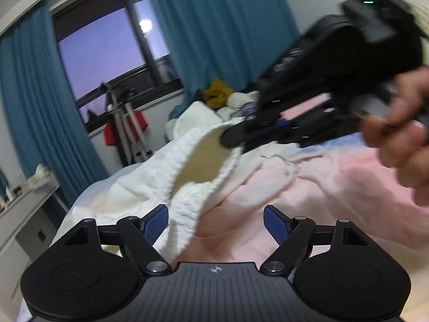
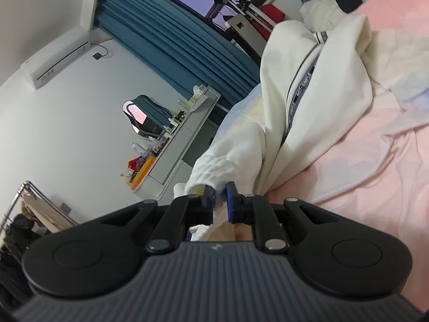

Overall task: Fold clothes
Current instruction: 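Grasp the other cuff with the right gripper and lift both cuffs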

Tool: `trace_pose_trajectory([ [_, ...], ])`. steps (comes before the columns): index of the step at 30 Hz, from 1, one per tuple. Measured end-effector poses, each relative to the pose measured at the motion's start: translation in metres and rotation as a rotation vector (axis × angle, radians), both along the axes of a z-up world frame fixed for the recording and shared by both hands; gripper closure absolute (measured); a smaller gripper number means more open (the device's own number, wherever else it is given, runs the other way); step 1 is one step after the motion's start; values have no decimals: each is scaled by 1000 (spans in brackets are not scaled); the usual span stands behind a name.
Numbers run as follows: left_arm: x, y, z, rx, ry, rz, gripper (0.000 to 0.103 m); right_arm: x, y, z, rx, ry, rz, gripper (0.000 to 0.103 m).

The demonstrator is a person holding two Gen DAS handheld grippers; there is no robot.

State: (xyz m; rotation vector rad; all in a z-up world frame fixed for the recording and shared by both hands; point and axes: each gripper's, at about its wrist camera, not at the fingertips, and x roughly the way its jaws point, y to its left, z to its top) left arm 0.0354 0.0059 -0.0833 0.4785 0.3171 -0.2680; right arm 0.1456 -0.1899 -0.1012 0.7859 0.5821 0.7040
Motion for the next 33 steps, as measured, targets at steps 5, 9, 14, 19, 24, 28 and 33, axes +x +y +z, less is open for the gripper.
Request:
trace_pose_trajectory([
  [5, 6, -11, -17, 75, -83, 45, 25, -3, 5, 5, -6, -14, 24, 90],
  [9, 37, -10, -17, 52, -109, 153, 50, -5, 11, 7, -42, -51, 39, 90],
  [14, 72, -1, -7, -12, -146, 278, 86, -11, 12, 12, -53, -144, 22, 89],
  [19, 103, 41, 35, -195, -165, 387, 93, -17, -3, 18, 22, -209, -43, 88],
  [24, 161, 130, 100, -391, -143, 532, 93, -15, -11, 10, 3, -184, -98, 88],
  [28, 233, 215, 126, -492, -46, 663, 93, 0, -3, -9, -68, -107, -123, 88],
  [33, 319, 303, 103, -546, 164, 787, 93, 25, 11, -33, -146, -16, -135, 88],
])
